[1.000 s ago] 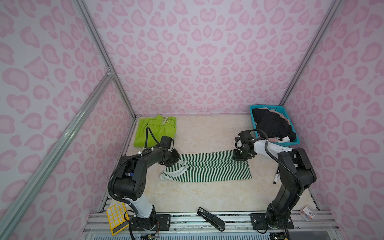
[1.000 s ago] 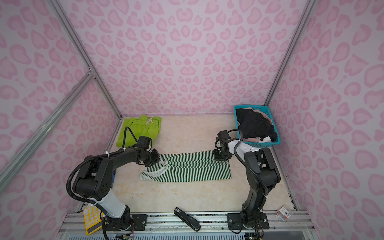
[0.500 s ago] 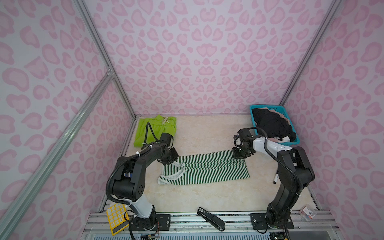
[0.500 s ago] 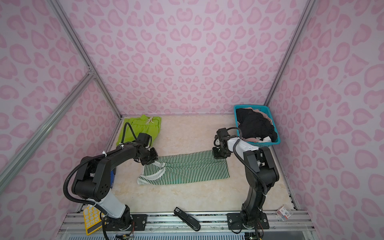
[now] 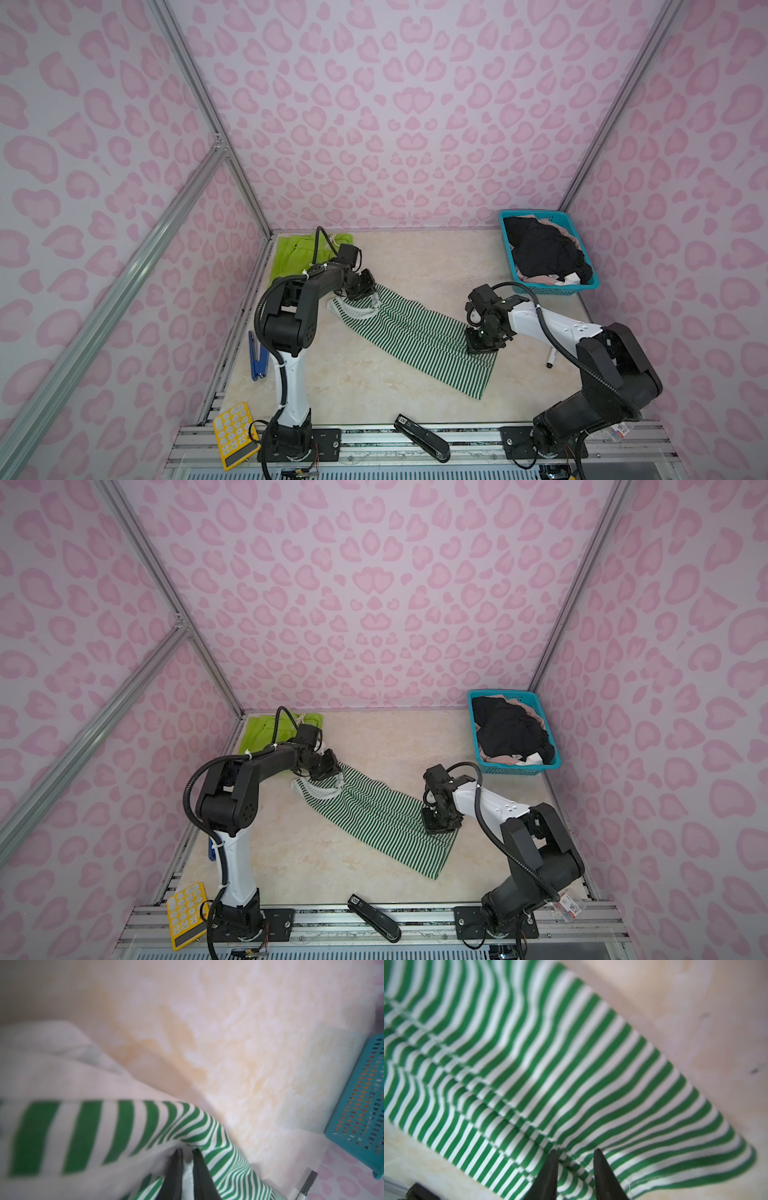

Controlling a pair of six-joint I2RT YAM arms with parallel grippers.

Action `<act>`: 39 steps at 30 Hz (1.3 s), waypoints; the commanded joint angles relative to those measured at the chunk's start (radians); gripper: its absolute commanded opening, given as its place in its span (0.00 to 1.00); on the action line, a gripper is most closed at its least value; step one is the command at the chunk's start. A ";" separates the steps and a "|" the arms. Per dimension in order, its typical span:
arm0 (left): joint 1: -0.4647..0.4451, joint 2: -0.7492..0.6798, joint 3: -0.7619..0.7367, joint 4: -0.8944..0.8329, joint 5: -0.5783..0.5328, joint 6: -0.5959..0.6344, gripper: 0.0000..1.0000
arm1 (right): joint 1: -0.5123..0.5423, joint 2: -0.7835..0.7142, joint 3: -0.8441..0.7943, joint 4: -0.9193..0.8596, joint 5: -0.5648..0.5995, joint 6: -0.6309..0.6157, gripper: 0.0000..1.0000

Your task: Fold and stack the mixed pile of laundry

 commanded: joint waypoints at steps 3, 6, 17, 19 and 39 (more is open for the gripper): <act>-0.068 0.165 0.289 -0.208 0.017 0.060 0.21 | 0.018 -0.035 0.159 -0.114 0.013 -0.140 0.33; -0.110 0.181 0.413 -0.221 0.010 0.067 0.29 | 0.016 0.014 0.274 -0.061 -0.010 -0.198 0.35; -0.093 -0.204 0.188 -0.178 -0.200 0.018 0.44 | 0.028 0.527 0.696 0.177 -0.176 -0.194 0.35; -0.069 -0.298 0.079 -0.178 -0.225 -0.004 0.44 | 0.036 0.597 0.742 0.189 -0.193 -0.176 0.35; -0.033 -0.775 -0.513 -0.235 -0.258 0.040 0.52 | -0.178 0.689 0.699 0.137 0.175 0.041 0.30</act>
